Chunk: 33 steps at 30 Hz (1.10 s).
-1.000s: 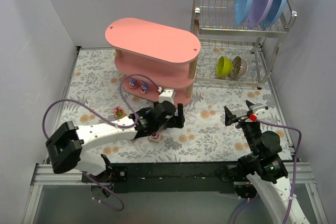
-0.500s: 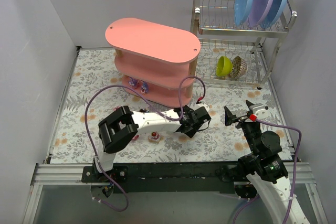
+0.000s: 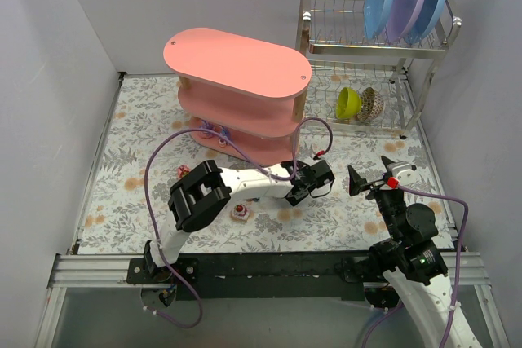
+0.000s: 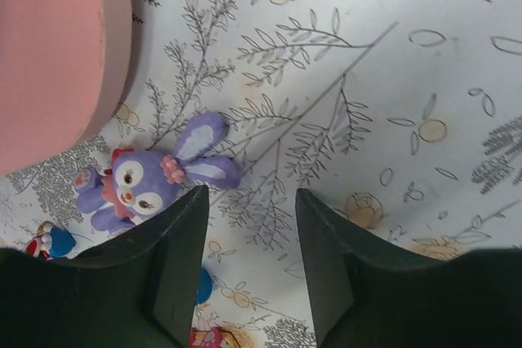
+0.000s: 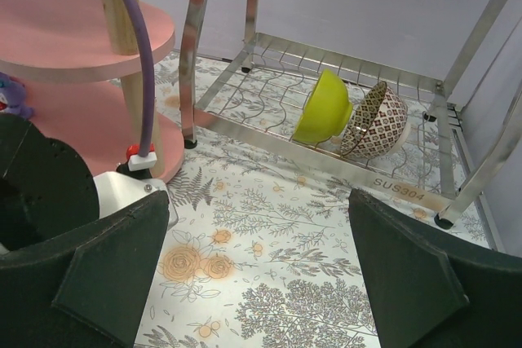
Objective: Place and organize the plastic toys onto the shelf
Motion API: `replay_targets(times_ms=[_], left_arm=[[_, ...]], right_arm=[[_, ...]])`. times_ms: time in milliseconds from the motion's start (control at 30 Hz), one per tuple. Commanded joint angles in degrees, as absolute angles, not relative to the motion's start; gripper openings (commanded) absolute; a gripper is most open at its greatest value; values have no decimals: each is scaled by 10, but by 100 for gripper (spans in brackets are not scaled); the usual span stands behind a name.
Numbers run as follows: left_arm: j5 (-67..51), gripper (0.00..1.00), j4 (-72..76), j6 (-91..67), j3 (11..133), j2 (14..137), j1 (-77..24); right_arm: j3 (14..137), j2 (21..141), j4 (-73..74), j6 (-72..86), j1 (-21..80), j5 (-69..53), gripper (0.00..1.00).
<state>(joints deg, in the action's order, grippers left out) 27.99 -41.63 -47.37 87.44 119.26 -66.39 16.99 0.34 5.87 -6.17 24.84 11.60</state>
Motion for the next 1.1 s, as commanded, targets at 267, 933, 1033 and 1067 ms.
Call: replay_targets(times_ms=[267, 933, 1033, 1067], left_arm=[[247, 40, -434, -444, 906, 1218, -637], [239, 6, -447, -460, 904, 1205, -637], [241, 0, -449, -469, 904, 1195, -637], [241, 0, -448, -473, 903, 1187, -637]], right_arm=[[178, -114, 38, -62, 251, 115, 98], [178, -114, 39, -62, 252, 114, 98], [178, -114, 40, -62, 252, 113, 98], [178, -114, 39, -62, 252, 113, 98]])
